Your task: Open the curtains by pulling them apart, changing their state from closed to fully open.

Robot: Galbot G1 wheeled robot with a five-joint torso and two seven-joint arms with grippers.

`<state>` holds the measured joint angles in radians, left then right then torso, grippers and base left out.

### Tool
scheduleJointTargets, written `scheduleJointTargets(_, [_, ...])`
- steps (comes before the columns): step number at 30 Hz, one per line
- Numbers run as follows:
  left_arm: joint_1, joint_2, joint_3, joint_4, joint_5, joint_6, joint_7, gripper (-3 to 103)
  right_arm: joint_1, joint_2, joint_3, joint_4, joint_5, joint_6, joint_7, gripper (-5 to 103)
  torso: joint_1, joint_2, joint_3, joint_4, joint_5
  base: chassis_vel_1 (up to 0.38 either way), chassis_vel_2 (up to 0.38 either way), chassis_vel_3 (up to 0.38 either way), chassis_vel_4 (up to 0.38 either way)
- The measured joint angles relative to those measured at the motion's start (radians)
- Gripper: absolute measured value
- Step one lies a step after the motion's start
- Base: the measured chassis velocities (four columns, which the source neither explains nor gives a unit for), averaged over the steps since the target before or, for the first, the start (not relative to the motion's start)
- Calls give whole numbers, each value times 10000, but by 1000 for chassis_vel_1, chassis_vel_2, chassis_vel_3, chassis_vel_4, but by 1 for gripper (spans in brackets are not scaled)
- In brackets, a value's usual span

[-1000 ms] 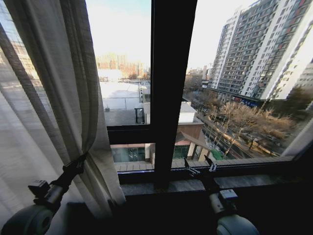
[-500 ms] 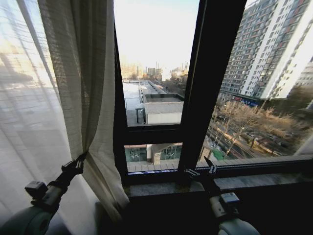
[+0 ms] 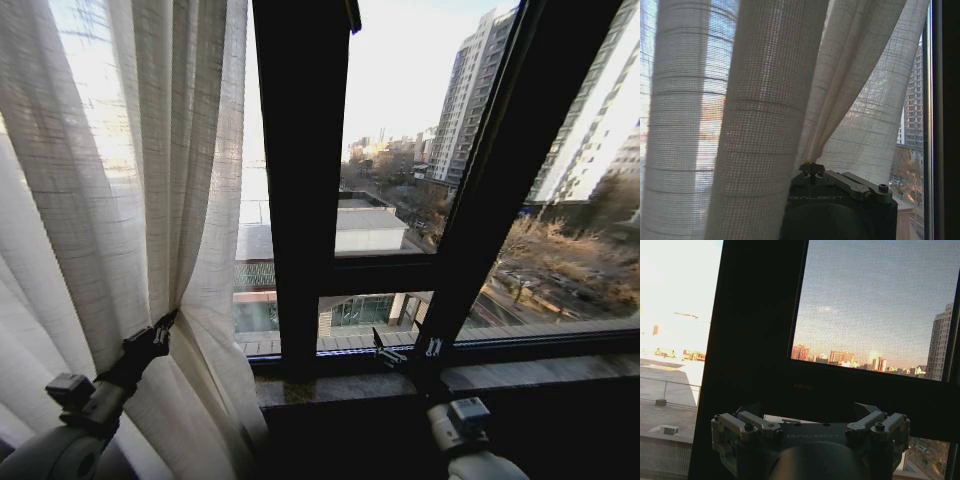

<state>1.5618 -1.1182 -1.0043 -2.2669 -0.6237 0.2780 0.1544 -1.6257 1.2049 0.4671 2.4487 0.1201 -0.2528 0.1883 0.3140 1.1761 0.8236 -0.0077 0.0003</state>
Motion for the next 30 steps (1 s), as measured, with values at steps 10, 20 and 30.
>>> scheduleJointTargets(10, [37,-23,-12,19,11,-97,-6,0,-56,35,-16,11,-76,20,-38,100,0,0,0,1,-3,353,359,-365,-353])
scheduleJointTargets(20, [34,-36,-13,44,11,-134,-6,0,-145,106,-96,-4,-247,48,-55,100,0,-1,0,1,0,351,349,-351,-353])
scheduleJointTargets(30, [58,-78,-14,21,9,-166,-6,0,-195,171,-266,-164,-334,429,-179,100,0,0,0,2,0,347,333,-344,-335])
